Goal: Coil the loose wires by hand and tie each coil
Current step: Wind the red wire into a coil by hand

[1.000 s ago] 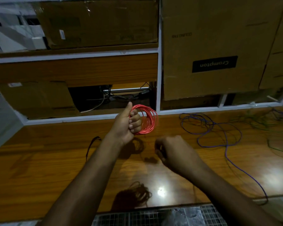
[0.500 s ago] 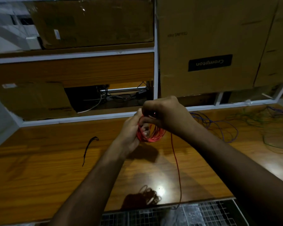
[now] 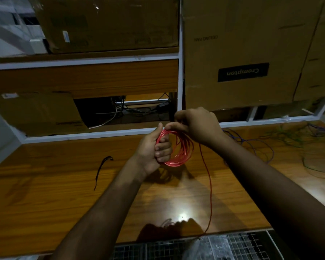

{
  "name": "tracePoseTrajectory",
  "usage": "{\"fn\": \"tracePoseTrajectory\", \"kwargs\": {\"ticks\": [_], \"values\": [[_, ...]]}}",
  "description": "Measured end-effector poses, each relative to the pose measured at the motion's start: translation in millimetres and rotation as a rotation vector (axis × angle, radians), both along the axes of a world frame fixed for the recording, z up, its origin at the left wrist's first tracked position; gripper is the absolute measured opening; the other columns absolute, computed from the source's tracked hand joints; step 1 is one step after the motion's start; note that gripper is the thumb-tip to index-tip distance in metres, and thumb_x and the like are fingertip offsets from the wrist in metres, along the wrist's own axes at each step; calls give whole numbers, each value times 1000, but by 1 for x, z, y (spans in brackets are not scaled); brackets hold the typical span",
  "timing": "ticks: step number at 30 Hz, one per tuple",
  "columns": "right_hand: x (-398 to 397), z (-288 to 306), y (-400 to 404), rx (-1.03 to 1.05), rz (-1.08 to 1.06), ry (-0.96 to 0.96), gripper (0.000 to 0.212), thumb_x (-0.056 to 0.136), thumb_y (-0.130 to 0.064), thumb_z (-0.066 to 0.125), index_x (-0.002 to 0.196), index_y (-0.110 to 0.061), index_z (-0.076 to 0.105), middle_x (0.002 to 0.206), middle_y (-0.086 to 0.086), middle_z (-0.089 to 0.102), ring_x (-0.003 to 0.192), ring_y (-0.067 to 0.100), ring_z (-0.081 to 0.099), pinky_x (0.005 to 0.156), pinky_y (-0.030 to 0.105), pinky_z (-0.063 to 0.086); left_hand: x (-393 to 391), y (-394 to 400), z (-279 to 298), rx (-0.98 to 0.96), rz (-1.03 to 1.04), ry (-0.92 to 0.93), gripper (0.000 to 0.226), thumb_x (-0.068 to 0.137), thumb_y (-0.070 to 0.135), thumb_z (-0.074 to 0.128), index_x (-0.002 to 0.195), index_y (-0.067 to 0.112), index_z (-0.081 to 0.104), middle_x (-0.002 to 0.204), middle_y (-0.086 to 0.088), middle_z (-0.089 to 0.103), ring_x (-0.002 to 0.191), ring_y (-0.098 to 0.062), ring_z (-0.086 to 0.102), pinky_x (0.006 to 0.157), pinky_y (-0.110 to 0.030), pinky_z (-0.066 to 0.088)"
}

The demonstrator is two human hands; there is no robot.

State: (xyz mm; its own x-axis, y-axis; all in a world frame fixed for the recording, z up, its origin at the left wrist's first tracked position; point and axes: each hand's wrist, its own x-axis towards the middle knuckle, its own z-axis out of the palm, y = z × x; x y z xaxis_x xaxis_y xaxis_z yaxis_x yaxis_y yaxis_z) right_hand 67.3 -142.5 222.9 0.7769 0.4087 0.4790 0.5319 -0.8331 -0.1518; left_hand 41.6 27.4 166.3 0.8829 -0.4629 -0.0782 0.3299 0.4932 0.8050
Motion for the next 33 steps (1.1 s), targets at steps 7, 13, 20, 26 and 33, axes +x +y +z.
{"fn": "tracePoseTrajectory", "kwargs": {"ticks": [7, 13, 20, 26, 33], "values": [[21, -34, -53, 682, 342, 1093, 31, 95, -41, 56, 79, -15, 56, 66, -3, 41, 57, 10, 36, 56, 25, 31, 2, 16, 2, -196, 5, 1, 50, 97, 44, 43, 53, 19, 45, 34, 10, 31, 27, -3, 30, 33, -17, 16], [2, -89, -81, 829, 230, 1346, 25, 98, -12, 44, 105, -1, 65, 75, 2, 55, 65, 15, 51, 66, 31, 46, 16, 51, 18, -218, 317, -3, 52, 103, 45, 36, 57, 20, 41, 38, 9, 28, 30, -5, 25, 34, -20, 16], [-55, -98, -16, 434, -158, 722, 9, 92, -12, 67, 98, -15, 61, 87, 6, 70, 63, 11, 72, 58, 28, 61, 27, 47, 29, -204, 344, -10, 55, 103, 44, 36, 54, 20, 42, 39, 9, 28, 31, -5, 24, 37, -20, 12], [-102, -45, 27, -178, 147, 398, 22, 98, -11, 53, 113, -20, 66, 100, 0, 69, 90, 15, 67, 80, 31, 56, 25, 30, 21, -102, 311, -27, 52, 103, 47, 35, 60, 19, 42, 41, 8, 30, 31, -4, 26, 33, -18, 19], [-83, 18, 31, -67, 303, 155, 29, 93, -15, 62, 120, -25, 66, 115, -2, 68, 104, 9, 65, 97, 28, 51, 9, 7, 7, 161, 253, 24, 48, 100, 51, 44, 84, 10, 65, 65, -5, 64, 58, -14, 59, 58, -27, 45]]}}
